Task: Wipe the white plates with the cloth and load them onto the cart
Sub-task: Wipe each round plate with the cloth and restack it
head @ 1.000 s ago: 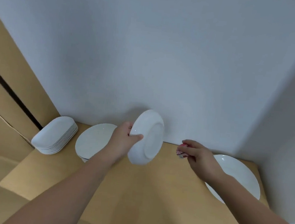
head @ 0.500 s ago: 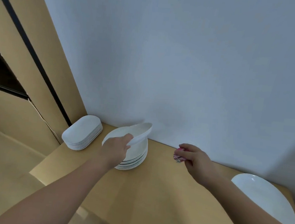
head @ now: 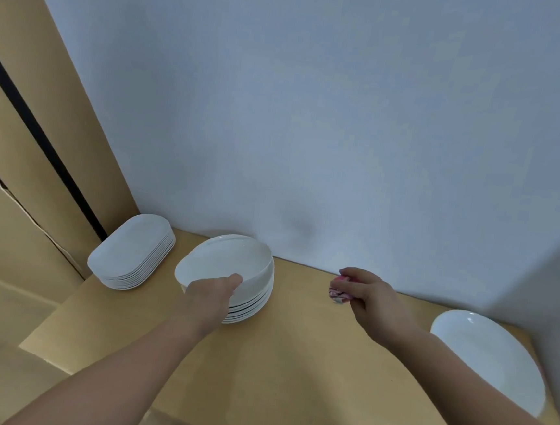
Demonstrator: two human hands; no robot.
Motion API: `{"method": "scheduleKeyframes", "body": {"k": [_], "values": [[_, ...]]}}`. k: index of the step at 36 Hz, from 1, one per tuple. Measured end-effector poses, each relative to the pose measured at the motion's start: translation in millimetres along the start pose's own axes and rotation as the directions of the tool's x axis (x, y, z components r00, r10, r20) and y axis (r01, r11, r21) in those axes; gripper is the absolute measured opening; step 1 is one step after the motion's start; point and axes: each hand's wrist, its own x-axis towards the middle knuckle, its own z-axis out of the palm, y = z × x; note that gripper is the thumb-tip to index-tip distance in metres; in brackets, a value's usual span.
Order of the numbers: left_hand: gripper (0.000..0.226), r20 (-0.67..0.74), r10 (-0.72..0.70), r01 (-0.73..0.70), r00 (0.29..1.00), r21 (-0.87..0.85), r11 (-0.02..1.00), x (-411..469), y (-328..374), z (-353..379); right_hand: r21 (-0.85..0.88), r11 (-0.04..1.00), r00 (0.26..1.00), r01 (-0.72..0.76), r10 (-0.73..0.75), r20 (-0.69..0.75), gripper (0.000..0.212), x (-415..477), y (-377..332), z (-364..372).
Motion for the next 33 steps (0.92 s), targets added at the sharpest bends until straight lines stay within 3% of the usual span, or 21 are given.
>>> {"method": "scheduleKeyframes", "body": {"k": [16, 25, 33], "values": [[0.016, 0.155, 0.006, -0.018, 0.988, 0.072, 0.997, 4, 5, 27, -0.067, 0.987, 0.979, -0.145, 0.153, 0.131, 0.038, -6, 0, 12], [0.023, 0.035, 0.064, -0.062, 0.997, -0.057, 0.996, 12, 22, 24, -0.079, 0.979, 0.972, -0.186, 0.195, 0.131, 0.039, -14, 8, 11], [0.018, -0.038, 0.205, -0.208, 0.978, -0.172, 0.963, 29, 80, 28, -0.069, 0.97, 0.97, -0.232, 0.236, 0.06, 0.041, -39, 27, -9]]}}
